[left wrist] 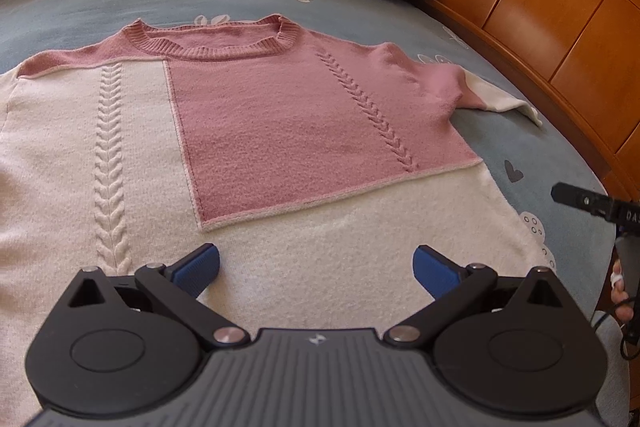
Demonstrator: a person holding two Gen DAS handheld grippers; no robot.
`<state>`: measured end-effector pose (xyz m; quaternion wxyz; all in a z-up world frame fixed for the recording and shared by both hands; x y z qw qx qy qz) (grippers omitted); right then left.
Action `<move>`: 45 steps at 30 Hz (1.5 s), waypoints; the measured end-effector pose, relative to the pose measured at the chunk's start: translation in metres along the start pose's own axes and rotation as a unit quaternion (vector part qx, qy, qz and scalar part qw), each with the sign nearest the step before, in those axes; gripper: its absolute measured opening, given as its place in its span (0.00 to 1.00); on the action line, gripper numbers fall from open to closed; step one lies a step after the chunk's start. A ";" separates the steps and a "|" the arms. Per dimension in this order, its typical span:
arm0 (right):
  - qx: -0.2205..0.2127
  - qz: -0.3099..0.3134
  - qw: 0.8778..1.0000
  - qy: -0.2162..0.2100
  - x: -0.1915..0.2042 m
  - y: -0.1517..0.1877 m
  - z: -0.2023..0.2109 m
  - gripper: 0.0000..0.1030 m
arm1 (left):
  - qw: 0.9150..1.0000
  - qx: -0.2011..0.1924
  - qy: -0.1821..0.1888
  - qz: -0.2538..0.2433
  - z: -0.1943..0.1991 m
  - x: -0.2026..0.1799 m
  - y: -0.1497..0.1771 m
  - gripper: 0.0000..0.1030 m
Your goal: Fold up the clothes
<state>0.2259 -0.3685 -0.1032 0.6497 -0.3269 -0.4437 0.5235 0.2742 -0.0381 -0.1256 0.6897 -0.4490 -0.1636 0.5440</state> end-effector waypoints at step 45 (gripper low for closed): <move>-0.145 -0.237 0.958 0.066 -0.199 -0.093 -0.124 1.00 | 0.997 -0.029 0.023 -0.065 -0.012 -0.007 0.010 0.99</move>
Point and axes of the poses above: each gripper's, at about its wrist camera, not at the fingertips, and z roughly against the way its jaws point, x to its left, y to its underside, the point moved 3 cm from there along -z, roughly the way its jaws point, and after that the axes turned 14 degrees about -x, right-handed, at the moved point
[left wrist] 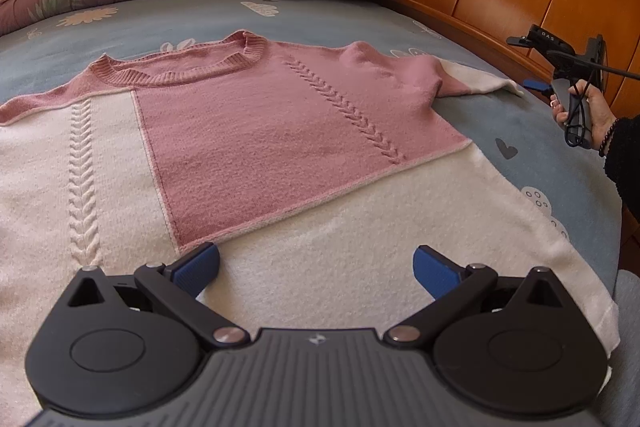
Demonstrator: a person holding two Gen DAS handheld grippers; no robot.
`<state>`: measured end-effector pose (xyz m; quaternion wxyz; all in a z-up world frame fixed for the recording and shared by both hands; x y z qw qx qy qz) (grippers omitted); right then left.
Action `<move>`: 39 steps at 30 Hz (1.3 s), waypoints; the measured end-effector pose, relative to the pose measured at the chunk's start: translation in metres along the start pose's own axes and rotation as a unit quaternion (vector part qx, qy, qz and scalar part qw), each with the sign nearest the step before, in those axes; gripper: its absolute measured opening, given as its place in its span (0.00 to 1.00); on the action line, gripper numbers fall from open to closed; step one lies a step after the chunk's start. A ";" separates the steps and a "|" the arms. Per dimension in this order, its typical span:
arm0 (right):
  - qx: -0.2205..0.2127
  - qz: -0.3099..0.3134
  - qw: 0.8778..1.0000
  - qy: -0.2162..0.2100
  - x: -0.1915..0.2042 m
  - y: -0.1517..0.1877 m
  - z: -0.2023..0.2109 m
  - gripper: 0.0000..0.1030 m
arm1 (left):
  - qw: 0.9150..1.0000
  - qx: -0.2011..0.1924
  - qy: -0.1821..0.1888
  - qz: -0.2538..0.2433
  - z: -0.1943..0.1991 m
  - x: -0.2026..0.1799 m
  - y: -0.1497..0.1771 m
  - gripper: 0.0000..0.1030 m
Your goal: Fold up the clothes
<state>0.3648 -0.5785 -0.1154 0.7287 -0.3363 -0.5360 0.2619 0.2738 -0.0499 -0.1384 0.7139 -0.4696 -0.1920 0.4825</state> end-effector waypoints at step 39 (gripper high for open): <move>0.028 0.004 1.000 -0.010 -0.021 0.018 -0.066 1.00 | 1.000 -0.015 0.010 -0.004 -0.001 0.003 0.002 0.99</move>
Point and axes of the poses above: each gripper's, at about its wrist camera, not at the fingertips, and z roughly against the way its jaws point, x to its left, y to its underside, the point moved 3 cm from there along -z, roughly the way its jaws point, and after that the axes turned 14 degrees about -x, right-handed, at the moved point
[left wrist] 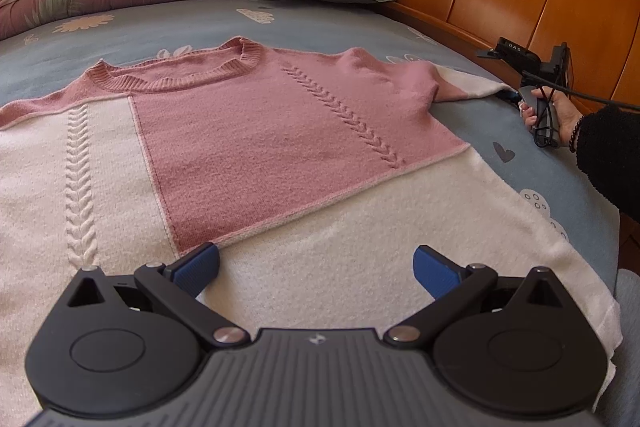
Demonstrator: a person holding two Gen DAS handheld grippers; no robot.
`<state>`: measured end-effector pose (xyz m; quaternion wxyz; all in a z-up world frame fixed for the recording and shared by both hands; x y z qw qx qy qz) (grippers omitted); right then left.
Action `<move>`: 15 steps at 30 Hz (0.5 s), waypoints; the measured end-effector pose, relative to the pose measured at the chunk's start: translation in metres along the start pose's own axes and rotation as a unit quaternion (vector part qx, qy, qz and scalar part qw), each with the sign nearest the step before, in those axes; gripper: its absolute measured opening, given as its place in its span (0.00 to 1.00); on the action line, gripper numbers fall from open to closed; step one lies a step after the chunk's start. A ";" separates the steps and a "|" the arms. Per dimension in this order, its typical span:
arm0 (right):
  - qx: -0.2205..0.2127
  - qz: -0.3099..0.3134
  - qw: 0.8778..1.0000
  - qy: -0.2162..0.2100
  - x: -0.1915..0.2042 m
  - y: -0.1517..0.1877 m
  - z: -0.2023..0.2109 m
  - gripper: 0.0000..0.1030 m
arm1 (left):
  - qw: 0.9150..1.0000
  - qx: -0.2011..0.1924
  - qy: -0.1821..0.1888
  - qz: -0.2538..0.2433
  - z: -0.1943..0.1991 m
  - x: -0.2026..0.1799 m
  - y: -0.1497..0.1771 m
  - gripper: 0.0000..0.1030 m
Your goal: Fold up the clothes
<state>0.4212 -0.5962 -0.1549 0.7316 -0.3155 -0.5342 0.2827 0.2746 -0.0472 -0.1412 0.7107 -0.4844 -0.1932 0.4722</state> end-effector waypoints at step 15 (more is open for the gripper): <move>-0.001 -0.036 0.999 -0.006 -0.001 0.004 0.014 1.00 | 1.000 -0.003 0.006 0.017 0.000 0.004 -0.001 0.99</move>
Point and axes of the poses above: each gripper's, at about its wrist camera, not at the fingertips, and z roughly against the way its jaws point, x to its left, y to its underside, the point moved 3 cm from there along -z, roughly the way its jaws point, and after that the axes turned 14 degrees about -x, right-handed, at the moved point
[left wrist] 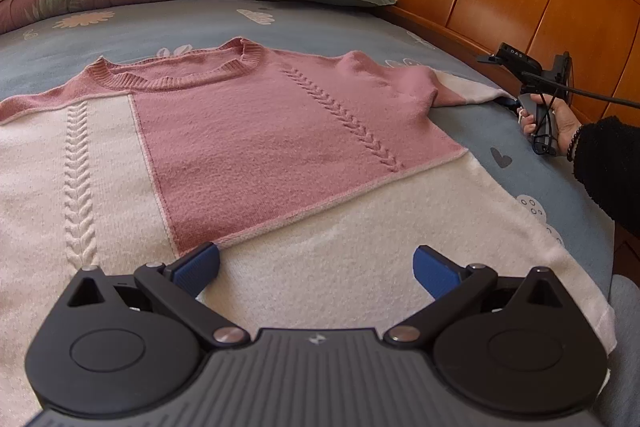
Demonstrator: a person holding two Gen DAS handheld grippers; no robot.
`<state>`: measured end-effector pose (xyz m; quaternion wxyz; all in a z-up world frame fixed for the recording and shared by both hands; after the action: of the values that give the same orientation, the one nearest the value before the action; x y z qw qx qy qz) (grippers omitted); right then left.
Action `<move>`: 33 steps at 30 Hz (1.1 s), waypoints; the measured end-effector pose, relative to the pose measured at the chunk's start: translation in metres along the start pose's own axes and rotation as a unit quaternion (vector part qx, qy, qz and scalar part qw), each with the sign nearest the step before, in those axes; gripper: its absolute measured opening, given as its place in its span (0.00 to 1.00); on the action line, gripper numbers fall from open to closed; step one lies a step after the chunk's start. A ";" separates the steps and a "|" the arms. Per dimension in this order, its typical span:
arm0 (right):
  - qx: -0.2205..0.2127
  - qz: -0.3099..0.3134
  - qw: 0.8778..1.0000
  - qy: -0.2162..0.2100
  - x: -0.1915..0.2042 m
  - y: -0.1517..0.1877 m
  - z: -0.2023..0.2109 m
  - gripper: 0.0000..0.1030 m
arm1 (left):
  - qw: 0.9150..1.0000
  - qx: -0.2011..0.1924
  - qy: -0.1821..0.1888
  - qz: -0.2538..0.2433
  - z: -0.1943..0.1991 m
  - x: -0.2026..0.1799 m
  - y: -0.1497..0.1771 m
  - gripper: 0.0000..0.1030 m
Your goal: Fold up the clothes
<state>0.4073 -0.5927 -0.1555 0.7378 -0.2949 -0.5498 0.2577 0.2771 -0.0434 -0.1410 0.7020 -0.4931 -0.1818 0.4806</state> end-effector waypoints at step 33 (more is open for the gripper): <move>0.025 -0.151 0.984 0.091 -0.018 0.004 -0.002 0.26 | 1.000 -0.001 0.009 0.018 0.002 0.004 -0.001 0.99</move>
<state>0.4044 -0.6030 -0.1709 0.8224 -0.2124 -0.5118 0.1287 0.2783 -0.0390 -0.1404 0.6943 -0.5012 -0.1674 0.4886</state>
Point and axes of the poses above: each gripper's, at about its wrist camera, not at the fingertips, and z roughly against the way its jaws point, x to its left, y to its underside, the point moved 3 cm from there along -z, roughly the way its jaws point, and after that the axes turned 14 degrees about -x, right-handed, at the moved point
